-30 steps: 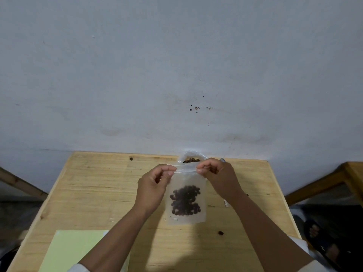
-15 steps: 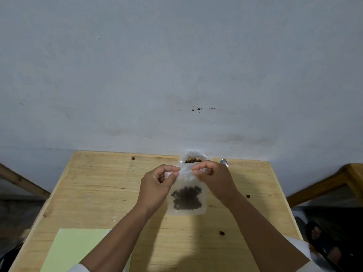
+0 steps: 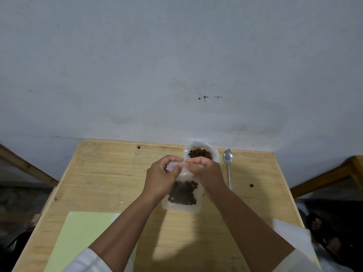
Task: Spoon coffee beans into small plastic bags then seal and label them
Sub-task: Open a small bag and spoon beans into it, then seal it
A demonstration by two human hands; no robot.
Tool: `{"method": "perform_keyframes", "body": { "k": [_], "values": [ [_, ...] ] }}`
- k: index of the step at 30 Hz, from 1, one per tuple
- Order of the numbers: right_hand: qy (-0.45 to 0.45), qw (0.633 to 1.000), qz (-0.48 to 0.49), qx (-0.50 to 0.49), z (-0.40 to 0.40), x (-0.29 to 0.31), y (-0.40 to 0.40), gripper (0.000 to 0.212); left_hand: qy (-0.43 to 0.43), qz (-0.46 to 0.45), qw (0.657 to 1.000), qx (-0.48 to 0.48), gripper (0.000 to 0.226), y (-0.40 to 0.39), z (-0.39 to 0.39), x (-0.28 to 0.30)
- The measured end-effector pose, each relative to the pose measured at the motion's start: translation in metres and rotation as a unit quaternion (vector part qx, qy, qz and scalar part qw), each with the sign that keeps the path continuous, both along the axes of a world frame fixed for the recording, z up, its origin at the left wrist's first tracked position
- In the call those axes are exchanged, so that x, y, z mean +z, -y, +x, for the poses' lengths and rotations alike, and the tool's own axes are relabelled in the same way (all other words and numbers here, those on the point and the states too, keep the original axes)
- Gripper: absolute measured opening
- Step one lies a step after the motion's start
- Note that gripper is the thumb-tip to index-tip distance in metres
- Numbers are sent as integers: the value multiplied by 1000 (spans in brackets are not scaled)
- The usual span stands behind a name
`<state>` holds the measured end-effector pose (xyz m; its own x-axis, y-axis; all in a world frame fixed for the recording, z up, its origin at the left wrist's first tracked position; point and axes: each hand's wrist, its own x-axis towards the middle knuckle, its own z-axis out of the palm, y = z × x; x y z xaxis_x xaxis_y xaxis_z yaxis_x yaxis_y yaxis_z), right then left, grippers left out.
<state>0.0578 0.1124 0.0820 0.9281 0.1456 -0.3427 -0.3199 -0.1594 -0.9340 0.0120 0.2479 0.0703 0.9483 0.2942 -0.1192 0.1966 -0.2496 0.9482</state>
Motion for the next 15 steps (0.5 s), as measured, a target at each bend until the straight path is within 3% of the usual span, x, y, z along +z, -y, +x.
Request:
{"method": "perform_keyframes", "body": {
  "k": [2,6,12,15],
  "values": [
    [-48,998,31,-7,-4,-3,-3,7,-15,12,1000,-17,16,-7,-5,-4],
    [-51,997,-16,57,-20,-21,-5,13,-50,14,998,21,16,-17,-25,-23],
    [-41,985,-161,50,-73,-70,-8,11,-126,78,989,16,21,-15,-79,-64],
    [32,969,-243,30,-97,-92,-11,12,-105,137,985,-9,26,-15,-94,-80]
  ]
}}
